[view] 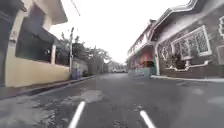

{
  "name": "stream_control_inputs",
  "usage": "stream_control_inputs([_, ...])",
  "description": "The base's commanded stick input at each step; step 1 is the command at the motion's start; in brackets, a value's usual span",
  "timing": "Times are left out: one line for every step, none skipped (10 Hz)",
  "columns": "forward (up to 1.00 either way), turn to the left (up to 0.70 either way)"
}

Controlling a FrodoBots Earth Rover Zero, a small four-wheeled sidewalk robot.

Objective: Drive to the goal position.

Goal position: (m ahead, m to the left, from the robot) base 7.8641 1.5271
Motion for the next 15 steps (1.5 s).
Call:
stream_control_inputs([0.70,0.00])
stream_control_inputs([0.70,0.00])
stream_control_inputs([0.70,0.00])
stream_control_inputs([0.70,0.00])
stream_control_inputs([0.70,0.00])
stream_control_inputs([0.70,0.00])
stream_control_inputs([0.70,0.00])
stream_control_inputs([0.70,0.00])
stream_control_inputs([0.70,0.00])
stream_control_inputs([0.70,0.00])
stream_control_inputs([0.70,0.00])
stream_control_inputs([0.70,0.00])
stream_control_inputs([0.70,0.00])
stream_control_inputs([0.70,0.00])
stream_control_inputs([0.70,0.00])
